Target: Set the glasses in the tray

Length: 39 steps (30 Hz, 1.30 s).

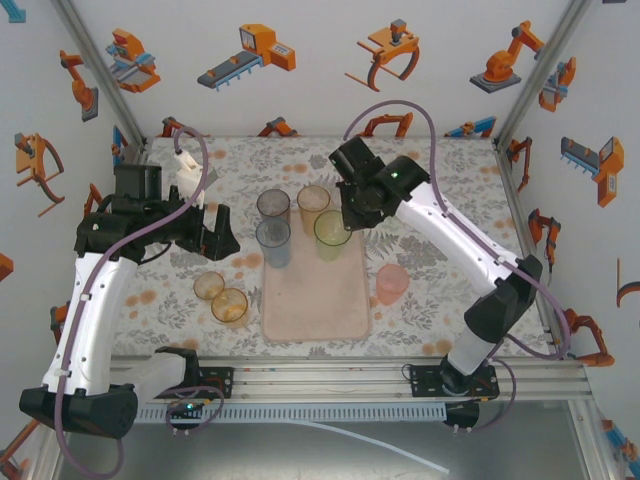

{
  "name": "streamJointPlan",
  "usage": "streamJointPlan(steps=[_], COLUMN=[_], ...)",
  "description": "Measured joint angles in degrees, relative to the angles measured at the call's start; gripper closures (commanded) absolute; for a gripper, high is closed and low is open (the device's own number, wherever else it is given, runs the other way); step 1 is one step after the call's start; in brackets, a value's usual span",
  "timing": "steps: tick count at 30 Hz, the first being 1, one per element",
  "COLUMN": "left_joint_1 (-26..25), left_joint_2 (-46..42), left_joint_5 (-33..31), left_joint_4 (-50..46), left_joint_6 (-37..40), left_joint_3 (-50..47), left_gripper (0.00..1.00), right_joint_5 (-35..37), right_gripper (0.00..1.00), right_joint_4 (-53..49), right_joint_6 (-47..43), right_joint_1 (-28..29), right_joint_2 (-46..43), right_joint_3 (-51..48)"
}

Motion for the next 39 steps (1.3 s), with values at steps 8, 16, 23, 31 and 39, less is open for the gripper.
streamJointPlan(steps=[8,16,23,31,39], left_joint_1=[0.0,0.0,0.0,0.0,0.0], left_joint_2=[0.0,0.0,0.0,0.0,0.0], left_joint_5=[0.0,0.0,0.0,0.1,0.0], left_joint_4=[0.0,0.0,0.0,0.0,0.0], left_joint_6=[0.0,0.0,0.0,0.0,0.0], left_joint_3=[0.0,0.0,0.0,0.0,0.0], left_gripper=[0.03,0.03,0.03,0.03,0.03], right_joint_5=[-0.3,-1.5,-2.1,-2.4,-2.6], right_gripper=[1.0,1.0,0.99,0.98,0.96], right_joint_4=[3.1,6.0,7.1,7.7,8.1], right_joint_6=[1.1,1.7,1.8,1.9,2.0], right_joint_1=[0.8,0.8,0.8,0.8,0.8], right_joint_2=[4.0,8.1,10.6,13.0,13.7], right_joint_3=[0.0,0.0,0.0,0.1,0.7])
